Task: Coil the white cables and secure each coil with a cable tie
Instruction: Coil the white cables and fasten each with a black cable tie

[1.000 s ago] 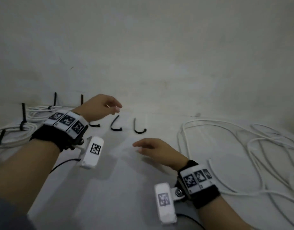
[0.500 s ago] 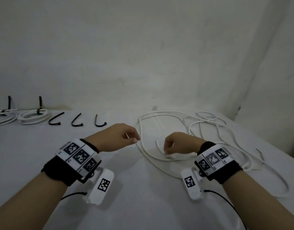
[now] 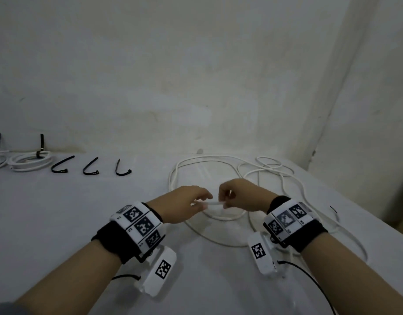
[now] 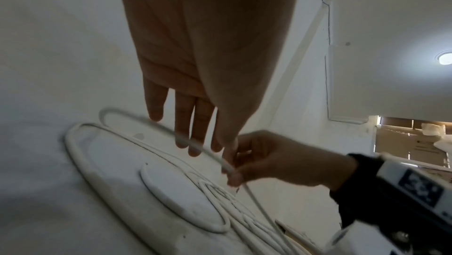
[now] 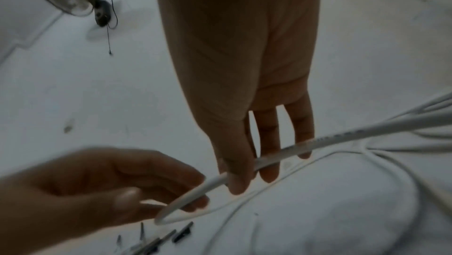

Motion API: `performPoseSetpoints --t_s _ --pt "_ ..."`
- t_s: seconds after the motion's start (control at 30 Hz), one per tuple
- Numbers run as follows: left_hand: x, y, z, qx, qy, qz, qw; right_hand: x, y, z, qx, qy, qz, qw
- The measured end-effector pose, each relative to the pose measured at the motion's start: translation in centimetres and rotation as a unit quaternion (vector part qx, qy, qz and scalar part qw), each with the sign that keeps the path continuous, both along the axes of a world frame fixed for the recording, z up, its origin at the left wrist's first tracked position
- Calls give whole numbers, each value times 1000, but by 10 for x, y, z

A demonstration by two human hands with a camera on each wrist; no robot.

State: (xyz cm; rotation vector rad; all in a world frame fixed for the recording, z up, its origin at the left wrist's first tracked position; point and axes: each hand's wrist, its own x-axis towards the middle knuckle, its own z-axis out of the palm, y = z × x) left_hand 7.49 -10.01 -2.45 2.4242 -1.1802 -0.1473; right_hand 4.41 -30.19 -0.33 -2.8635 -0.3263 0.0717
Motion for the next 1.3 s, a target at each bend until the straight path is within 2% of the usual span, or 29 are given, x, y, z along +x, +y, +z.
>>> performPoseSetpoints --t_s 0.07,0.17,0.33,0.4,0.47,0.57,0.63,0.73,0.87,0.97,1.03,1.1,1.2,1.3 --pt "2 -3 2 -16 -19 -1 1000 -6 3 13 40 -37 25 998" --pt "7 -1 13 -76 -67 12 995 -14 3 25 78 -43 39 995" --pt "23 21 25 -139 -103 49 984 -28 -23 33 204 -2 -31 978" --pt "31 32 24 -158 -113 69 979 -36 -33 36 193 10 -40 980" --pt "34 39 23 -170 -120 79 975 -43 -37 36 186 23 -36 982" --pt "35 43 20 -170 -136 83 972 -50 -31 31 290 76 -39 953" --pt "34 43 19 -178 -145 80 970 -51 -19 25 301 91 -47 948" --pt "33 41 21 -185 -145 79 969 -47 -1 15 296 56 -55 952" --pt "31 47 22 -189 -152 84 966 -44 8 13 344 39 -79 935" --pt "18 52 26 -182 -170 59 967 -42 14 19 377 5 -84 922" --pt "-2 52 34 -165 -151 27 974 -39 21 23 388 -16 -80 918" --pt "-24 53 41 -116 -99 8 988 -35 31 27 403 -35 -73 912" --pt "-51 54 50 25 -38 10 999 -28 50 33 435 -66 -52 896" --pt "-62 61 53 47 -56 15 997 -21 69 40 478 -88 -42 873"
